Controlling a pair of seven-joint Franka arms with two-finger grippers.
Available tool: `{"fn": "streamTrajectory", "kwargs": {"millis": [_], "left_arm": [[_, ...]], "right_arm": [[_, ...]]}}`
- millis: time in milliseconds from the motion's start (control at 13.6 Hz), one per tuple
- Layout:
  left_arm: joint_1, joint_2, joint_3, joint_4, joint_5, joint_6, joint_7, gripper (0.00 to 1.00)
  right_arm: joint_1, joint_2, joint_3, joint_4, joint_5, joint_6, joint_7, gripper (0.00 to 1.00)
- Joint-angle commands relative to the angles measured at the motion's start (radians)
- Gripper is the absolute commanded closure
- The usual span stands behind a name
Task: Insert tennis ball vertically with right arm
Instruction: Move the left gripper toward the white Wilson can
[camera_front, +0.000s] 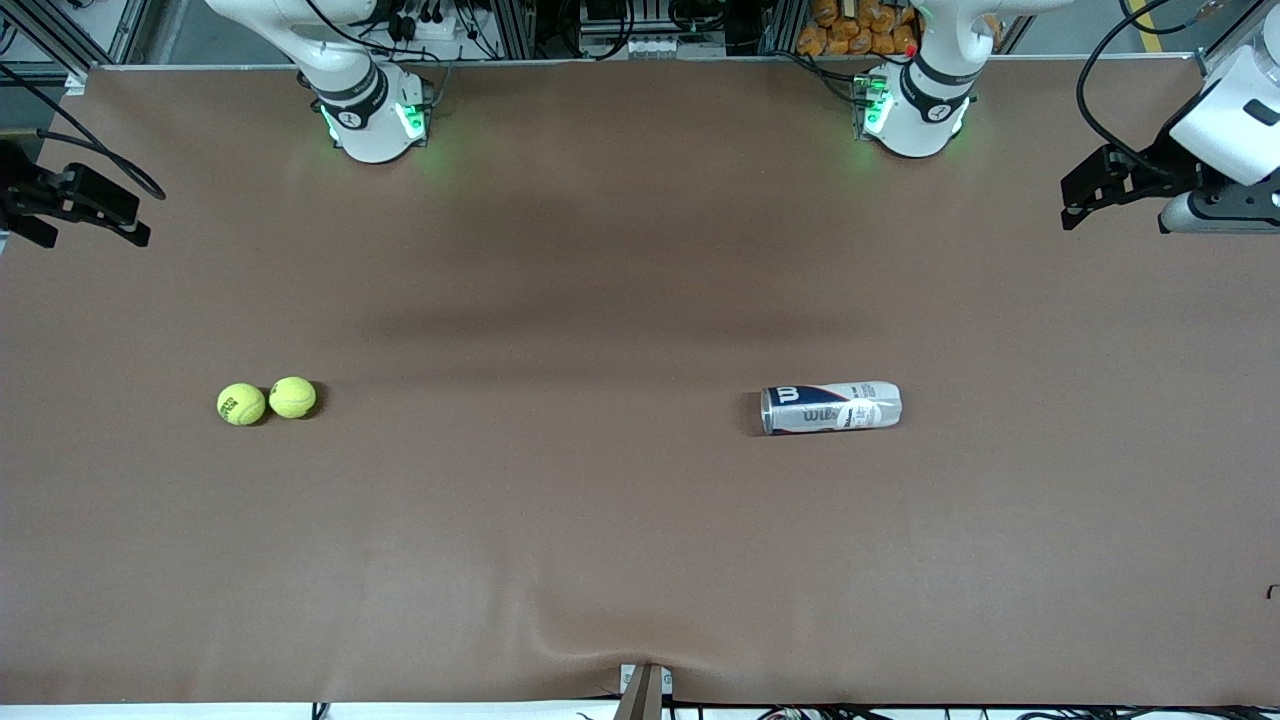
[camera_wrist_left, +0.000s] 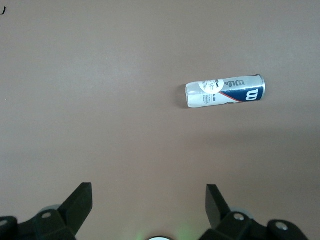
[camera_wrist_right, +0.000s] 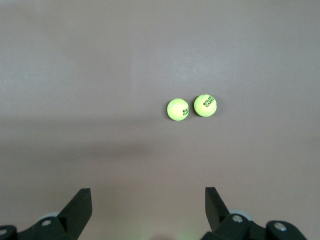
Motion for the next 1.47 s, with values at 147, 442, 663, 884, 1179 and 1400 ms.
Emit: {"fn": "streamTrajectory", "kwargs": {"millis": [147,442,663,884,1179,1400], "left_arm": [[0.005,0.018,0.006,0.041,-0.015,-0.027,-0.002,0.0],[0.006,0.026,0.006,0.052,-0.016,-0.03,-0.004,0.0],[0.003,0.028,0.006,0.052,-0.016,-0.033,-0.007,0.0],[-0.009,0.064,-0.002,0.05,-0.015,-0.033,-0.01,0.0],[-0.024,0.072,-0.006,0.055,-0.013,-0.027,-0.01,0.0],[-0.027,0.078,-0.016,0.053,-0.015,-0.027,-0.002,0.0]], "right_arm": [[0.009,-0.012,-0.006,-0.009,0.009,-0.001,0.01,0.0],[0.007,-0.012,-0.006,-0.009,0.009,-0.004,0.008,0.0],[0.007,-0.012,-0.006,-0.011,0.009,-0.008,0.007,0.0],[0.006,-0.012,-0.006,-0.009,0.009,-0.008,0.007,0.0],[0.004,-0.012,-0.006,-0.009,0.009,-0.008,0.007,0.0],[0.004,-0.012,-0.006,-0.009,0.009,-0.013,0.007,0.0]]}}
